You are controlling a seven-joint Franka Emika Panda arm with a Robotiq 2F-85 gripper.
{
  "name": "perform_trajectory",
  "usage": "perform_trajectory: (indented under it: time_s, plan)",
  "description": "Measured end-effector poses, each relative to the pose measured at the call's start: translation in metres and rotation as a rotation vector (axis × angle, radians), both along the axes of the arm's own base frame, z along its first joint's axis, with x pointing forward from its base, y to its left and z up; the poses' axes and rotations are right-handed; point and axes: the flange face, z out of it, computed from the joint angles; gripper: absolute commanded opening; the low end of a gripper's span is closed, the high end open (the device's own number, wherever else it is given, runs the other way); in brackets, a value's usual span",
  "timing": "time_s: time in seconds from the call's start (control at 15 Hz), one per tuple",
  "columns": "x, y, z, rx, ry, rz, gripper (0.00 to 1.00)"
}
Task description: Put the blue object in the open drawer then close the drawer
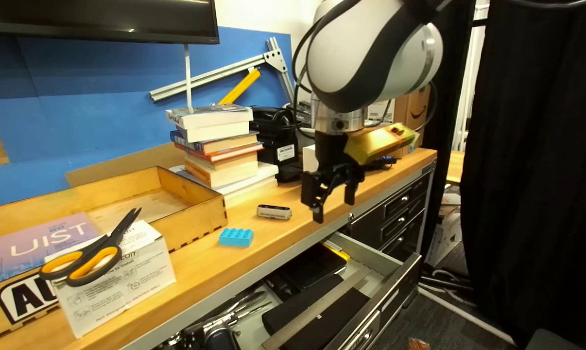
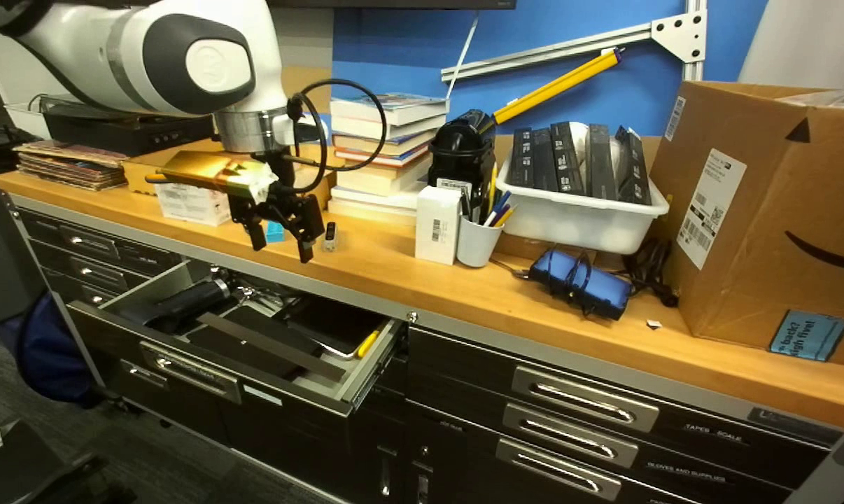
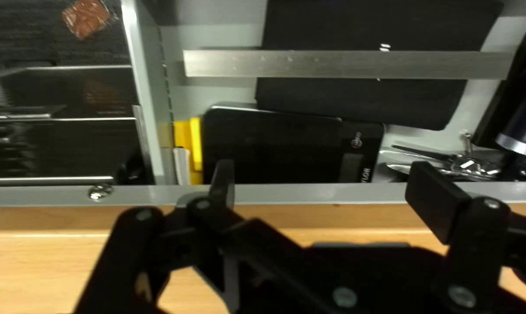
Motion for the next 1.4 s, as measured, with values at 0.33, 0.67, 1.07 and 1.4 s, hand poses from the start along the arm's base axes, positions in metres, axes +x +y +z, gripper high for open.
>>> perform_trajectory:
  time_s: [0.33, 0.67, 1.07, 1.4]
  plan:
    - [0.022, 0.069, -0.025, 0.051, 0.001, 0.097, 1.00]
    - [0.043, 0.111, -0.037, 0.042, -0.059, 0.182, 1.00]
    - [0.071, 0.134, -0.043, 0.001, -0.126, 0.228, 0.75]
    - [0.079, 0.153, -0.055, 0.001, -0.118, 0.262, 0.42]
